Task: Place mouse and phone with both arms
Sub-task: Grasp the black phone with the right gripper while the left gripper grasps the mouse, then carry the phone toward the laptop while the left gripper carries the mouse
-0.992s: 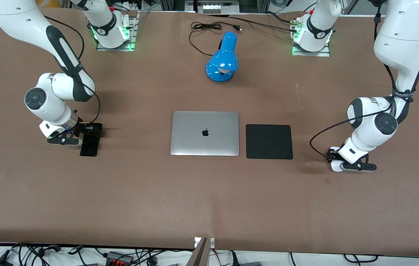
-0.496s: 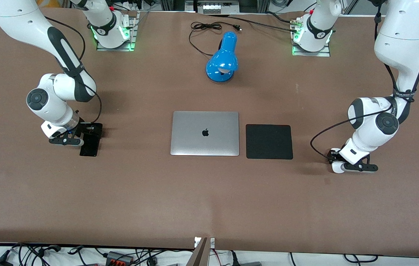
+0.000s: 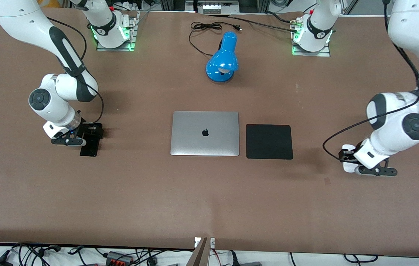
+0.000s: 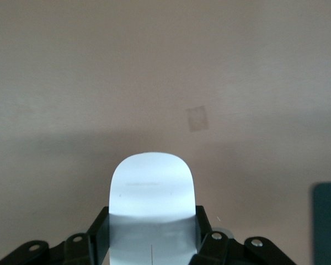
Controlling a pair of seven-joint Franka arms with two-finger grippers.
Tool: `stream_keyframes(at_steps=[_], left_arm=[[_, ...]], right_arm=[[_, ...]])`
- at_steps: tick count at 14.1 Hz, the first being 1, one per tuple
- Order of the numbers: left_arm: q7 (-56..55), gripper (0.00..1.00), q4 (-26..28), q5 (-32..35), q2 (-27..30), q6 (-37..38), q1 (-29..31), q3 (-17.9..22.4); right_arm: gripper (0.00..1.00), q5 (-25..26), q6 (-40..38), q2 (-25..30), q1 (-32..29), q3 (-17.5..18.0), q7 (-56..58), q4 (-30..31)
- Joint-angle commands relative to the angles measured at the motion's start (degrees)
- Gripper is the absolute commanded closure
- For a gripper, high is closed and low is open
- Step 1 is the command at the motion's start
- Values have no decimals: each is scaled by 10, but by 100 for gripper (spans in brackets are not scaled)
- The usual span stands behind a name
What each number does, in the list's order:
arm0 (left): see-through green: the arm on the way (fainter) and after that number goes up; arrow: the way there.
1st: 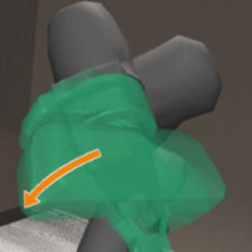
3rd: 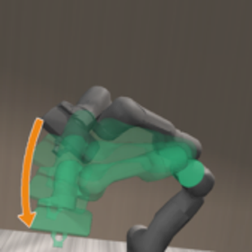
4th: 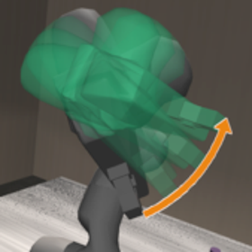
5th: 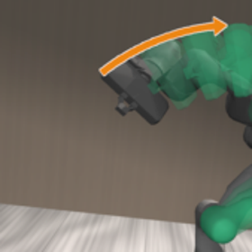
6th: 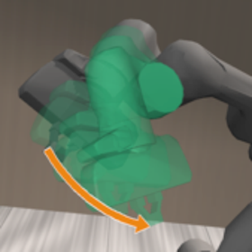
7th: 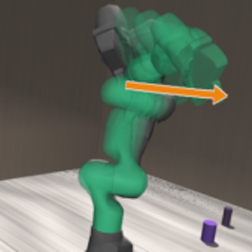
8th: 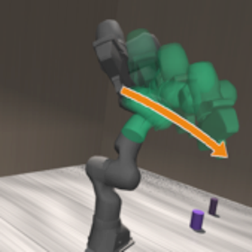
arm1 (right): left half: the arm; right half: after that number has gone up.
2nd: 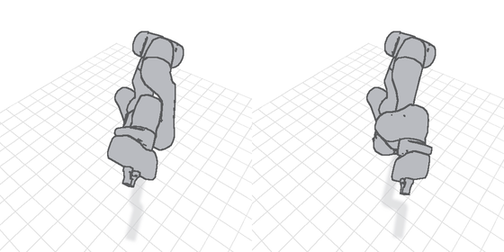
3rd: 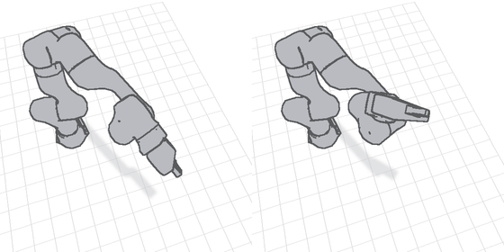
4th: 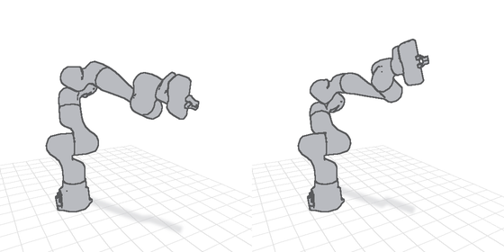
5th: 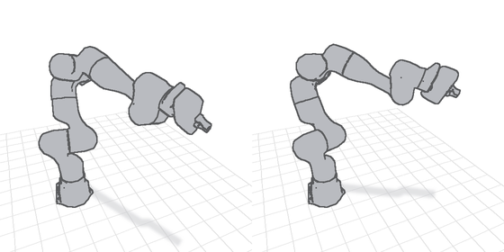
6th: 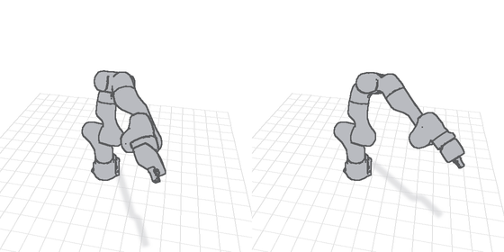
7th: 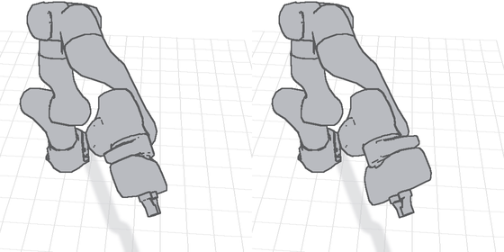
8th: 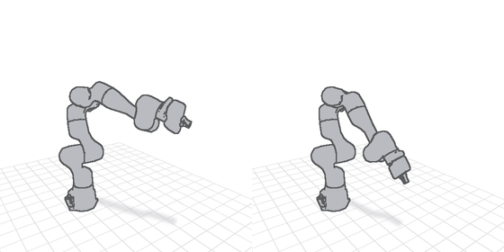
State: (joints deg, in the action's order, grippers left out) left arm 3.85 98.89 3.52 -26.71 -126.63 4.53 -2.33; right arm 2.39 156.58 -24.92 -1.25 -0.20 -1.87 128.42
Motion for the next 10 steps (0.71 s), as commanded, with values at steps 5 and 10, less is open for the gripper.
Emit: stream_keyframes(at_steps=[5,10], left_arm=[[-61,57,-115,7,26,178,-98,-13],[-240,58,-109,13,11,169,-206,-13]], right_arm=[[0,2,7,-14,1,1,6,-2],[98,2,5,-9,0,1,13,-1]])
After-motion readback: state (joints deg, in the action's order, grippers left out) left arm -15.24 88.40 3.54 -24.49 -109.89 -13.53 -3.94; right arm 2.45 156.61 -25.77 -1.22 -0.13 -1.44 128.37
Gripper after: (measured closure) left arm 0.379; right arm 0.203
